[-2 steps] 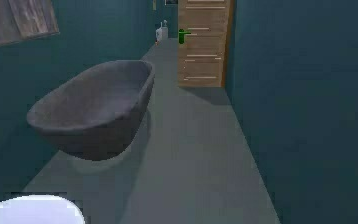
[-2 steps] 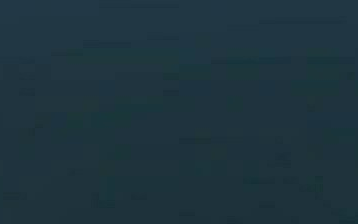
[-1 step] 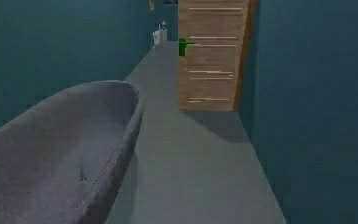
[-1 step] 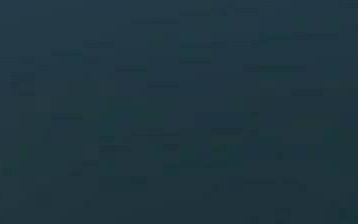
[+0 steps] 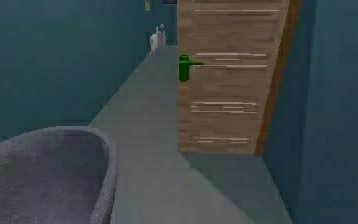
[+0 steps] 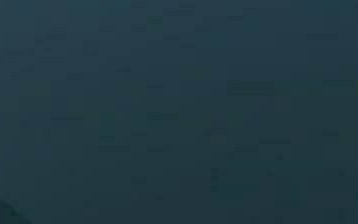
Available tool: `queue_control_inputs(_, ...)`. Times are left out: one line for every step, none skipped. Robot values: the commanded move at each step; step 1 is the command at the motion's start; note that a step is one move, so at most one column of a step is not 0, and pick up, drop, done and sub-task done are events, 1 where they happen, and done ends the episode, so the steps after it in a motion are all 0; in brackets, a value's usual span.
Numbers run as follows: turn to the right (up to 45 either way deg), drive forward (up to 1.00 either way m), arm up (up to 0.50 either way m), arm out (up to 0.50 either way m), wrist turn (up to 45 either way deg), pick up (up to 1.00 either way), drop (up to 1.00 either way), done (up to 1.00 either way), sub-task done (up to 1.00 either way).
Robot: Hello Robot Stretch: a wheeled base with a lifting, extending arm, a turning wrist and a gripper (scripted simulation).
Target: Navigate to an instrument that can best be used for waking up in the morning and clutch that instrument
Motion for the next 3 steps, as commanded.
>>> queue_control_inputs(-3.0, 0.00, 0.00, 0.00, 0.0, 0.00, 0.00, 0.00, 0.00)
queue_control_inputs(0.0, 0.85, 0.00, 0.00, 0.0, 0.00, 0.00, 0.00, 0.00)
queue_control_inputs(-12.0, 0.00, 0.00, 0.00, 0.0, 0.00, 0.00, 0.00, 0.00)
